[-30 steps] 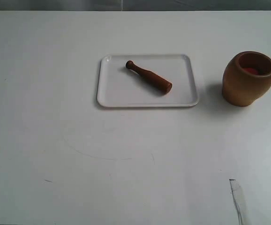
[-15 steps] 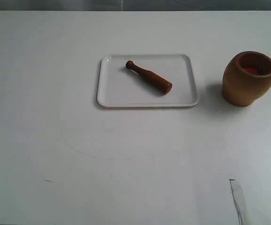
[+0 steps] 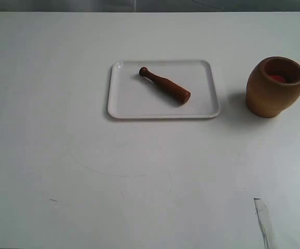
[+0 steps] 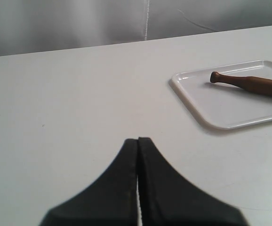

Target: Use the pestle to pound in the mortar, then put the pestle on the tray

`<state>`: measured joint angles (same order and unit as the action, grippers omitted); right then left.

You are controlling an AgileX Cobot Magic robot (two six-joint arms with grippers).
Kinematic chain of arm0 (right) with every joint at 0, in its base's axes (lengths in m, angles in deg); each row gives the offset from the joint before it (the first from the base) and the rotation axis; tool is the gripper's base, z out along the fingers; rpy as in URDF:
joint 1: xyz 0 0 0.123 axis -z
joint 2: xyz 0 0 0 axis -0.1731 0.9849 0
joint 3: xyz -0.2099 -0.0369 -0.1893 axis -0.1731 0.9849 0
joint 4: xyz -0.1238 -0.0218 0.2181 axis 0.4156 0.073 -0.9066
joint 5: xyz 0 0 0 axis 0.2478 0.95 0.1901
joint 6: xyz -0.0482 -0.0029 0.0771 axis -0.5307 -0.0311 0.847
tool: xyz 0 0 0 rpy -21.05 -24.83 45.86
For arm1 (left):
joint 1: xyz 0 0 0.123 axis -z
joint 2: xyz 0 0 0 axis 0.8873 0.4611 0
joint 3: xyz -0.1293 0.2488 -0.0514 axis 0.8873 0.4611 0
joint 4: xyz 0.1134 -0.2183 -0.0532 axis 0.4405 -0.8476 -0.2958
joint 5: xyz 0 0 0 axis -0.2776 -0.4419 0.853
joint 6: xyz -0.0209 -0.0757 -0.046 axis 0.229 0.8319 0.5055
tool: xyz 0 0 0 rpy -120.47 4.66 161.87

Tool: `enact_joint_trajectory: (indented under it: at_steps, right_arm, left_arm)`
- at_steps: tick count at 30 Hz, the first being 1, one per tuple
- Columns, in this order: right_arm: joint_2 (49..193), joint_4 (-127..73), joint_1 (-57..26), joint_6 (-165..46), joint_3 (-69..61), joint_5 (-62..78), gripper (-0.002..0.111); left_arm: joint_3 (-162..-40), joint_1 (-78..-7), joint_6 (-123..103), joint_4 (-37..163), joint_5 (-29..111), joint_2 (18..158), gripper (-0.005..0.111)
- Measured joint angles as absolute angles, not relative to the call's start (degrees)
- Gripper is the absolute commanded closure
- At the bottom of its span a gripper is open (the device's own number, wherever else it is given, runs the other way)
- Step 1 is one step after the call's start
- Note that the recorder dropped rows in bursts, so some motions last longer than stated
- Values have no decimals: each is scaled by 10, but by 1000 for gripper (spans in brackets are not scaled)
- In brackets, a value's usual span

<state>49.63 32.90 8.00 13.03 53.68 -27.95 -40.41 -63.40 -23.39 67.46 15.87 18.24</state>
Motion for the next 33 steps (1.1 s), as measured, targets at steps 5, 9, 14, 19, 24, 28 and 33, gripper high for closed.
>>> enact_joint_trajectory:
  at_steps: [5, 9, 14, 19, 24, 28, 33]
  right_arm:
    - [496, 183, 80, 54, 537, -272, 108]
    - [496, 34, 80, -31, 537, -252, 108]
    - [496, -76, 80, -174, 537, -197, 108]
    - [496, -89, 80, -264, 537, -63, 108]
    - [496, -72, 80, -285, 537, 93, 108]
    - [496, -68, 80, -293, 542, 145, 108]
    - [496, -91, 80, -308, 601, 103, 108]
  left_arm:
    - [-404, -634, -234, 675, 159, 182, 107]
    - [-404, -634, -234, 675, 159, 182, 107]
    - [-404, -634, -234, 675, 159, 182, 107]
    - [-404, -634, -234, 675, 159, 182, 107]
    - [-404, -634, -234, 675, 159, 182, 107]
    - [-404, -634, -234, 675, 159, 182, 107]
    - [-404, -634, -234, 675, 159, 182, 107]
